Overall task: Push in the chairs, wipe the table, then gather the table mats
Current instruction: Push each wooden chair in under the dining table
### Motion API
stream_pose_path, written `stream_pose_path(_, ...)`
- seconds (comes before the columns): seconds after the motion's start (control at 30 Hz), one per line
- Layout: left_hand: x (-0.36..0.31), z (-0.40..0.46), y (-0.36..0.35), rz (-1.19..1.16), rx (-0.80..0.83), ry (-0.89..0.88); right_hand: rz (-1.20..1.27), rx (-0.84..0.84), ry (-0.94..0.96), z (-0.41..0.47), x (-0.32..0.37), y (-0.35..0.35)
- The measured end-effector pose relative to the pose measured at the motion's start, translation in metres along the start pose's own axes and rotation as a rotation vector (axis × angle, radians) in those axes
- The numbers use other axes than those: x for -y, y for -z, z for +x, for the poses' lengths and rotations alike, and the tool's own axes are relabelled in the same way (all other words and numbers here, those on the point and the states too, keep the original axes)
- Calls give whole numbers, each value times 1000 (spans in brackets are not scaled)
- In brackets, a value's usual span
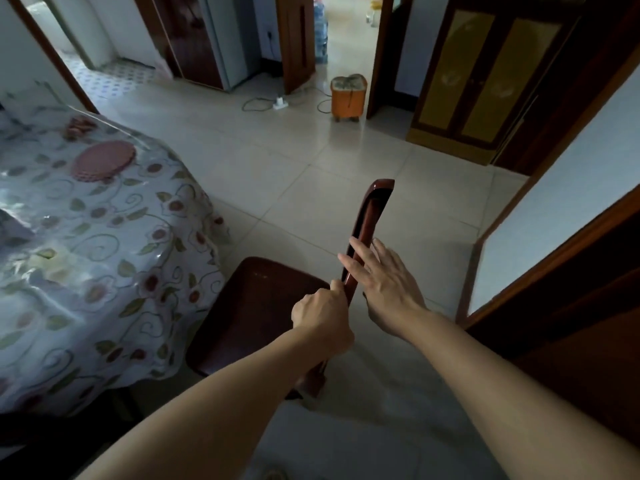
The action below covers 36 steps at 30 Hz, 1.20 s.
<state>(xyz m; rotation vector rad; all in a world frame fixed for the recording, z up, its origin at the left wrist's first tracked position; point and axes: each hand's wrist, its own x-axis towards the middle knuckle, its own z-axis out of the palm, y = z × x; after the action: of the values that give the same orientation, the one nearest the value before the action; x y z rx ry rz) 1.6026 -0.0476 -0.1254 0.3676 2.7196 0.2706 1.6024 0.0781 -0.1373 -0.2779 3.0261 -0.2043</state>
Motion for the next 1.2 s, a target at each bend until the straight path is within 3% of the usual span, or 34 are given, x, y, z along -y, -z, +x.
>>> stream_pose_path(0.13,37,9,34,32,-58,15,-72,-32,84,37,28,13)
stream_pose_path(0.5,175,42,126,-76,-312,339,-135,-135,360,184,137,43)
stream_pose_path(0.67,219,60,139,-132,-376,379,-177,-131,414,239,171,51)
stream_pose_path(0.87,249,77,153,-101,-389,415,-184,-152,582,303,169,62)
stream_pose_path(1.1,266,91,165,-26,-483,608,-241,1,754,374,180,86)
stream_pose_path(1.2,266,96,164,-17,-527,694,-251,-7,851,388,181,89)
